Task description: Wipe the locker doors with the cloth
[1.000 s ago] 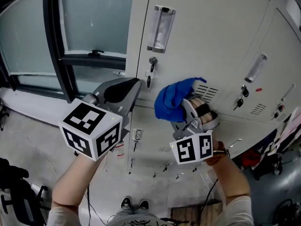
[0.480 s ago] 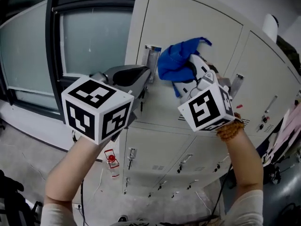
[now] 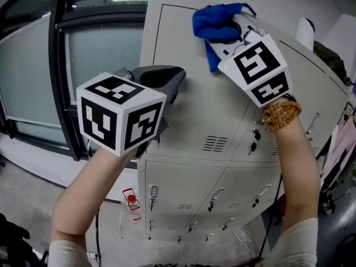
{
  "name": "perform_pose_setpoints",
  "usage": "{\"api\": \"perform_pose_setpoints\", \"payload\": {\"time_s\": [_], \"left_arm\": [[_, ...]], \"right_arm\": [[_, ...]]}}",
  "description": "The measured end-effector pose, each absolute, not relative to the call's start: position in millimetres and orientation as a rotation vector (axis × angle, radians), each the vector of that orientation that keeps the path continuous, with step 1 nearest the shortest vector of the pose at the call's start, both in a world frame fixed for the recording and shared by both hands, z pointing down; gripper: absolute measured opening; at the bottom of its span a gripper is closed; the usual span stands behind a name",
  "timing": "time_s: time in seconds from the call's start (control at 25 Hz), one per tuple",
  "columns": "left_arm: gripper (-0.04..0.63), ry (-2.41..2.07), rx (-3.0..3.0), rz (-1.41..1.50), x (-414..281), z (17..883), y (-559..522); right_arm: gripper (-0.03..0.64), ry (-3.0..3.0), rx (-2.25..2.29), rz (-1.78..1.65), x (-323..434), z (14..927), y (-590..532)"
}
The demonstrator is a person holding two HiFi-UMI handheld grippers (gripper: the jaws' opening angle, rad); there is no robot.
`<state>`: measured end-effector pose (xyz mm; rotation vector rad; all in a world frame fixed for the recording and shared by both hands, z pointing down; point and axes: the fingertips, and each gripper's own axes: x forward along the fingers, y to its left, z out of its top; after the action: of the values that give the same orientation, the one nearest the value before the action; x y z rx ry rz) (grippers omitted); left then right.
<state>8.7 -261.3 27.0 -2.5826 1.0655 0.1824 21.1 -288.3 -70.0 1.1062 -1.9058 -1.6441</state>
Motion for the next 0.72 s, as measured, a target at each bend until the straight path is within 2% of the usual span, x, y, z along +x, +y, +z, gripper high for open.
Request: {"api": "perform_pose_setpoints", "payload": {"time_s": [0.32, 0.72], "left_arm": [[0.003, 0.987, -2.651, 0.172, 36, 43, -255], [0.003, 0.945, -2.791, 0.165, 51, 114, -246]], "right_arm": [[0.034, -1.989, 1.237, -1.601, 69, -54, -284], [0.034, -1.917, 1.143, -1.555, 70, 87, -283]]}}
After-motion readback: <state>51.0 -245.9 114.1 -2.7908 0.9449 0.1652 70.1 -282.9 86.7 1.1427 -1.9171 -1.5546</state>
